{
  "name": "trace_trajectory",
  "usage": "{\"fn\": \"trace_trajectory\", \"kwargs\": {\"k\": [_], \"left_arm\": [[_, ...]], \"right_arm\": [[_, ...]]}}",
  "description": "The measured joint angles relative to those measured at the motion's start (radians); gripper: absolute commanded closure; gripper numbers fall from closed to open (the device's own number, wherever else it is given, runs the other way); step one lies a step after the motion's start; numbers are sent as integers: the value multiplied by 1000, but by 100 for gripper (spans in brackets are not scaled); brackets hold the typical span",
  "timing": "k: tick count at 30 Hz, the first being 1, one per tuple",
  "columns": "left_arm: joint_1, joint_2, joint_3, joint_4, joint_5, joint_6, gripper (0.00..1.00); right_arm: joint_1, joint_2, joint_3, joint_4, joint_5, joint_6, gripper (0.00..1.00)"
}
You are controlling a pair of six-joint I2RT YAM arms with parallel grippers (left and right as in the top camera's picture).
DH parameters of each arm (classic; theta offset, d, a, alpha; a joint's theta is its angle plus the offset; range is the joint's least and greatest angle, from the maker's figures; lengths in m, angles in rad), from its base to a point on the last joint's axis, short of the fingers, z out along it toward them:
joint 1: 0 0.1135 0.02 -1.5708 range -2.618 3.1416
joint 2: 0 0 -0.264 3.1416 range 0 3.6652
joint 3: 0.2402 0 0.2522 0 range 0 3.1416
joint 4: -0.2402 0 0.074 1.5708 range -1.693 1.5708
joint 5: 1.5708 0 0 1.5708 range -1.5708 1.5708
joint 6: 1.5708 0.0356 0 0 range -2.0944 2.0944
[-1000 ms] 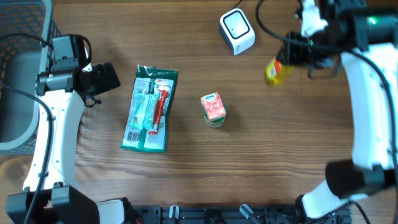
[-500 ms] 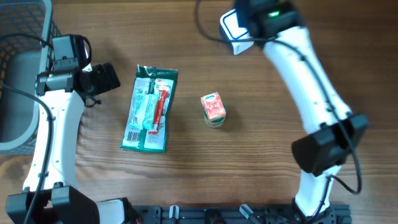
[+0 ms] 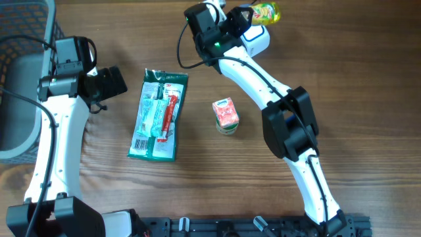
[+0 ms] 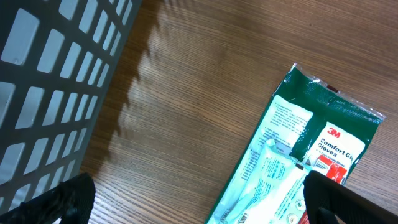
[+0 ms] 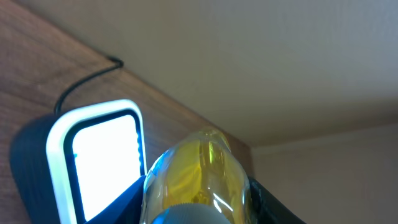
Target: Scan the item barcode
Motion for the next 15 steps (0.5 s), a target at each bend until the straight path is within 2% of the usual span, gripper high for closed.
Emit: {"fn": "trace_trajectory", "kwargs": {"k": [15], "left_arm": [[0, 0, 0, 0, 0, 0, 0]], "right_arm": [[34, 10, 0, 3, 17, -21, 86]]}}
